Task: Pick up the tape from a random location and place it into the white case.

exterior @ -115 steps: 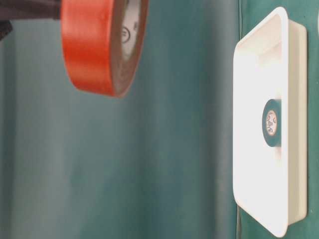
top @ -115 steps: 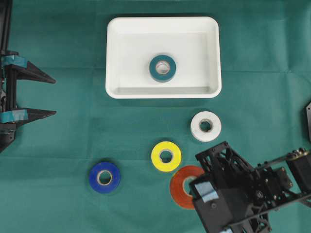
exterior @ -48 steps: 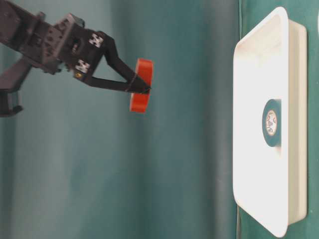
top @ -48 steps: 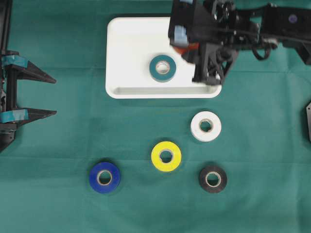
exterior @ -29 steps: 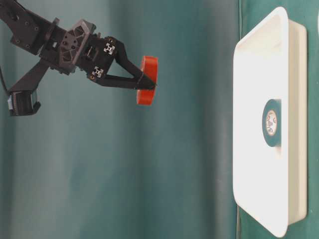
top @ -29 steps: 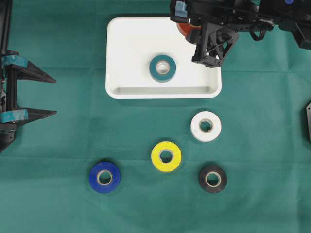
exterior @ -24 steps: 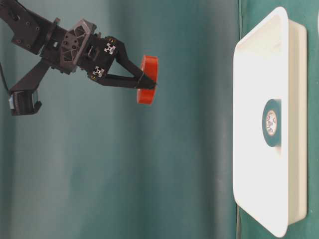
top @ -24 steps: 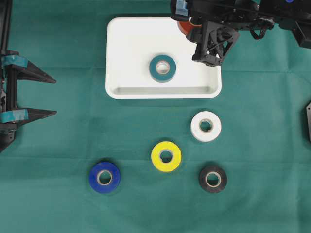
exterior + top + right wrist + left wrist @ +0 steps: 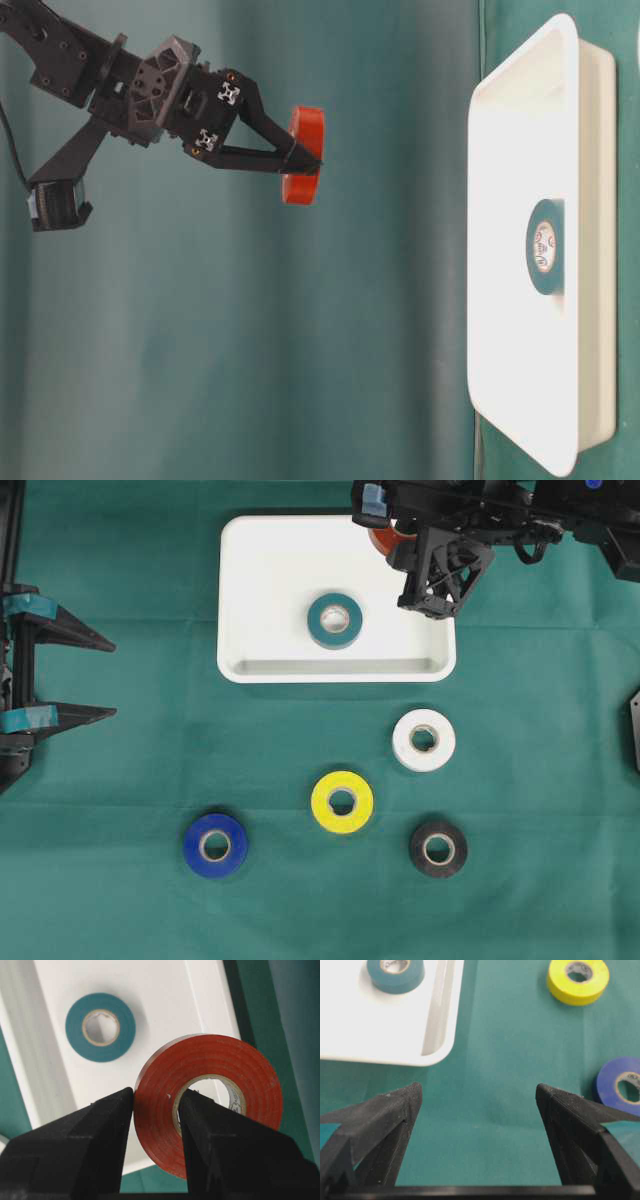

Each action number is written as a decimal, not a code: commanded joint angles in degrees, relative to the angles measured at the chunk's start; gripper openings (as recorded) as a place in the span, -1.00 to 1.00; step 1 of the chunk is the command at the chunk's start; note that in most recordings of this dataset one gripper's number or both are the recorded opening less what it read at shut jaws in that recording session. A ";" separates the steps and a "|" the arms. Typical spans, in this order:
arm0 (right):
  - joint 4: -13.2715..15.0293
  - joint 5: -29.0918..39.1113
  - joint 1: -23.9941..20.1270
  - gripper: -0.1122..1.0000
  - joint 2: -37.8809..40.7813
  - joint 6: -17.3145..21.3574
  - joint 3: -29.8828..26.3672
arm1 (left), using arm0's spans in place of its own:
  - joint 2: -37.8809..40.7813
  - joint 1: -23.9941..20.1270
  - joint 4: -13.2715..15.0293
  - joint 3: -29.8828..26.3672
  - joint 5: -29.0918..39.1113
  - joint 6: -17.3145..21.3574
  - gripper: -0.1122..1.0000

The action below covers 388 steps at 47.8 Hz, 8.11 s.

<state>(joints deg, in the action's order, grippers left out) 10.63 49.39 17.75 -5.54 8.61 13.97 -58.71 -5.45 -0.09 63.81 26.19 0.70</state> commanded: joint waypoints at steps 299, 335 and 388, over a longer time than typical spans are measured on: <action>1.41 -41.04 -17.84 0.73 -45.26 6.68 52.03 | 0.18 0.00 0.09 -0.09 0.35 0.09 0.95; 0.88 -41.48 -17.40 0.73 -46.85 6.68 52.21 | 0.09 6.33 0.53 0.09 -0.53 -1.58 0.94; 1.05 -41.48 -17.40 0.73 -46.67 6.50 52.12 | 23.99 9.84 0.44 -8.70 -20.65 -2.99 0.94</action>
<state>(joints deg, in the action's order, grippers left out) 11.69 8.35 0.26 -52.56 15.21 67.15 -37.88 4.22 0.35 58.71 6.86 -2.46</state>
